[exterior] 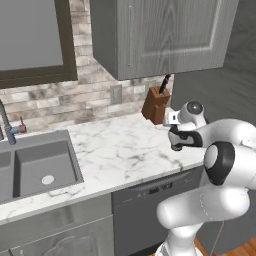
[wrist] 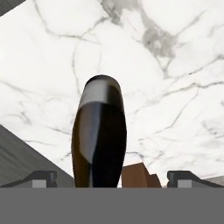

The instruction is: There is a wine glass and glass cup on the dining counter. Place the wine bottle next to the wine glass and the juice bottle next to the glass cup.

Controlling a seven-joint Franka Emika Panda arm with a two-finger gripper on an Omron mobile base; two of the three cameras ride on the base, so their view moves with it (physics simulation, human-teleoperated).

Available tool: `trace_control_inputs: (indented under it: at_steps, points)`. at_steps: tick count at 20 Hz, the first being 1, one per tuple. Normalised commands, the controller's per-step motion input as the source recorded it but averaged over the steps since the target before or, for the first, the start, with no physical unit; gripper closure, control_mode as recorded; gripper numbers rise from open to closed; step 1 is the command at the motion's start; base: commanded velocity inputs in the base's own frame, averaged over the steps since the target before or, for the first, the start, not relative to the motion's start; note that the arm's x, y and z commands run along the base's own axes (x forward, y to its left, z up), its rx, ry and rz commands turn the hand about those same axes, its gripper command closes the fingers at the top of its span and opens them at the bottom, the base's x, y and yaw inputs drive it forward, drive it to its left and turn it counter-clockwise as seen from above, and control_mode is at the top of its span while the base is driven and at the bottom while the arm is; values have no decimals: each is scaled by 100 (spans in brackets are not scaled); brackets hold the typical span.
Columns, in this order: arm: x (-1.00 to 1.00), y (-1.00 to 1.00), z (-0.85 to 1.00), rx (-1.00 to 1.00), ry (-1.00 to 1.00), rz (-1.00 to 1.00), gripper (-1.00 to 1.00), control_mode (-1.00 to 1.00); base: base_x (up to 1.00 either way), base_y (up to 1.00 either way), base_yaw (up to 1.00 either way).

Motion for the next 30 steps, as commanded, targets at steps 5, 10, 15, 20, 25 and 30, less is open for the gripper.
trace_control_inputs:
  at_steps: [5, 10, 15, 20, 25, 30]
  points:
    - [17, -6, -10, 0, 0, 0, -100, -100, 0, 0, 0]
    - [12, -8, -9, 0, 0, 0, -100, -100, 0, 0, 0]
    - [5, -8, -7, 0, 0, 1, -100, -100, 0, 0, 0]
    - [4, -7, -4, 0, 0, 0, -100, -100, 0, 0, 0]
    - [1, -3, -5, 0, 0, 0, -100, -100, 0, 0, 0]
    - [0, 0, -5, 0, 0, 0, -100, -100, 0, 0, 0]
